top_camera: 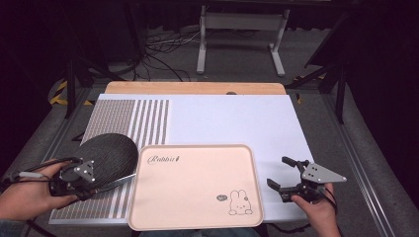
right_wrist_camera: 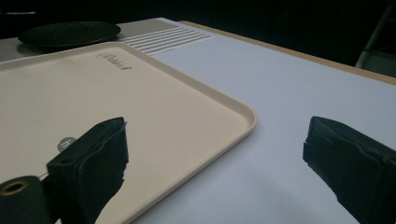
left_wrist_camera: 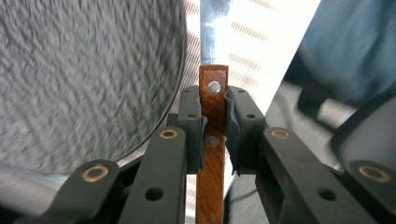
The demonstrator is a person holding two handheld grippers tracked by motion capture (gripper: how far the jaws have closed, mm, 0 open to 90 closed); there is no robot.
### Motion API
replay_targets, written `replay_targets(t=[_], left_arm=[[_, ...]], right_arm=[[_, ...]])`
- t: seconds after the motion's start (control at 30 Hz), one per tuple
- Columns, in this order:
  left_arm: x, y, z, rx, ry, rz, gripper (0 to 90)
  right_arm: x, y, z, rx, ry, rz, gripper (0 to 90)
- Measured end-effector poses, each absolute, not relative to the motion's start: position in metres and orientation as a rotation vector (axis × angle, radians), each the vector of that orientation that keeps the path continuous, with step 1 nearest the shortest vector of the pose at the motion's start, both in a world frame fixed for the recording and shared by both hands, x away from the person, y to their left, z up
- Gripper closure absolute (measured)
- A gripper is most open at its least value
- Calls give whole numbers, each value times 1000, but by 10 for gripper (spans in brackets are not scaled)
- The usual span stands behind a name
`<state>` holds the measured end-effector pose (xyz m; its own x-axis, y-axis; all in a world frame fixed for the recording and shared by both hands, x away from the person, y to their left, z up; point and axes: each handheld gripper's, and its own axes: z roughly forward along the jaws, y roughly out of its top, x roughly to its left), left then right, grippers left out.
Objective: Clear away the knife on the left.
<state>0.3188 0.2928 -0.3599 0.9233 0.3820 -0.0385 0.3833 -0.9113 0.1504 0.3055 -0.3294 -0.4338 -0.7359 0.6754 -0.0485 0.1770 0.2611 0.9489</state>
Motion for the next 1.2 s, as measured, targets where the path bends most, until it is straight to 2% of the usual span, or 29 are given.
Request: replay_targets(t=[0.2,0.5,1.2], left_arm=[[322,287,-354,2805,740,-79,779],[324,273,-349,2709,831,-104,779],[334,211,-350,2620,804,-142,778]], right_arm=[[305,-331,-434,774,2088,1480,71],[305,-330,-433,768,2097,1476,71],[304,-333,-434,789,2104,1470,62]])
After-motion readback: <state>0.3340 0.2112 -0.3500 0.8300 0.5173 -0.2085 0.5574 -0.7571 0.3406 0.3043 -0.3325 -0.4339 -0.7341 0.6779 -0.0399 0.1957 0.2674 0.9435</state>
